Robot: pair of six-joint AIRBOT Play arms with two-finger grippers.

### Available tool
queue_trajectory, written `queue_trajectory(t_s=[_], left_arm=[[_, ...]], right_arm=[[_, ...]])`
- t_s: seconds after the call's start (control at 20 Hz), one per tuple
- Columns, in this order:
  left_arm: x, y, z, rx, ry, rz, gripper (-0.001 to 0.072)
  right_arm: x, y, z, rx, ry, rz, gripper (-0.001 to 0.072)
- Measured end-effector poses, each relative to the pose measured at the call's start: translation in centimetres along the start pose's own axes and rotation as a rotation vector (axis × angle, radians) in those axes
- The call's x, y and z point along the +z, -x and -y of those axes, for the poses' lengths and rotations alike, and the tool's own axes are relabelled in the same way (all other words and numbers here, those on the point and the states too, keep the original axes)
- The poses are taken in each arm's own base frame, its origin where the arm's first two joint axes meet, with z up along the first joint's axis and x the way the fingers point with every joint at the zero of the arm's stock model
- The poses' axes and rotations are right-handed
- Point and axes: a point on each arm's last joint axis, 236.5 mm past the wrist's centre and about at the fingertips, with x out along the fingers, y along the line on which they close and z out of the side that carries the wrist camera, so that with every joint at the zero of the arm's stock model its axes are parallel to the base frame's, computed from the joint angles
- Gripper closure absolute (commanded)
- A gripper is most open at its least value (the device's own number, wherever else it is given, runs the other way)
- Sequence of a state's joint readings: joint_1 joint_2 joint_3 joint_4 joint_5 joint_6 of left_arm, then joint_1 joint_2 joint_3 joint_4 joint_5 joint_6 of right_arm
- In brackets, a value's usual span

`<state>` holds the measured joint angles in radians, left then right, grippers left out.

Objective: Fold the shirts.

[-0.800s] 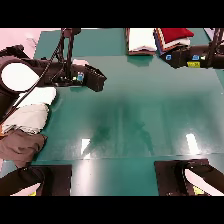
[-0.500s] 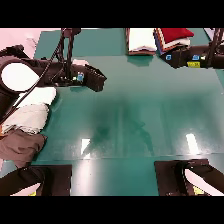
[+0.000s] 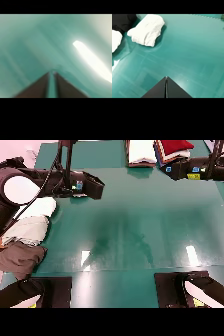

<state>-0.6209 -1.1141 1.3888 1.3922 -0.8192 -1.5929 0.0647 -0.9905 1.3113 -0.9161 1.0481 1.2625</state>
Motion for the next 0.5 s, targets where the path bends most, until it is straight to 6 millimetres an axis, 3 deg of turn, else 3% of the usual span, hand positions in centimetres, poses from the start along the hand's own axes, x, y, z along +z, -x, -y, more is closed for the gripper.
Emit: queue_trajectory(t_s=[0.15,0.25,0.4,0.5], left_arm=[[0.3,-0.7,-7.8,0.206,0.058,0.013,0.0085],[-0.7,-1.6,-13.4,0.325,0.113,-0.009,0.0085],[-4.0,-4.0,-20.8,0.449,0.191,-0.082,0.0085],[-7.0,-6.4,-24.5,0.492,0.228,-0.142,0.0086]], right_arm=[[0.0,0.0,0.0,0.0,0.0,0.0,0.0698],[0.0,0.0,0.0,0.0,0.0,0.0,0.0698],[0.0,0.0,0.0,0.0,0.0,0.0,0.0698],[0.0,0.0,-0.1,0.003,-0.002,0.001,0.0698]])
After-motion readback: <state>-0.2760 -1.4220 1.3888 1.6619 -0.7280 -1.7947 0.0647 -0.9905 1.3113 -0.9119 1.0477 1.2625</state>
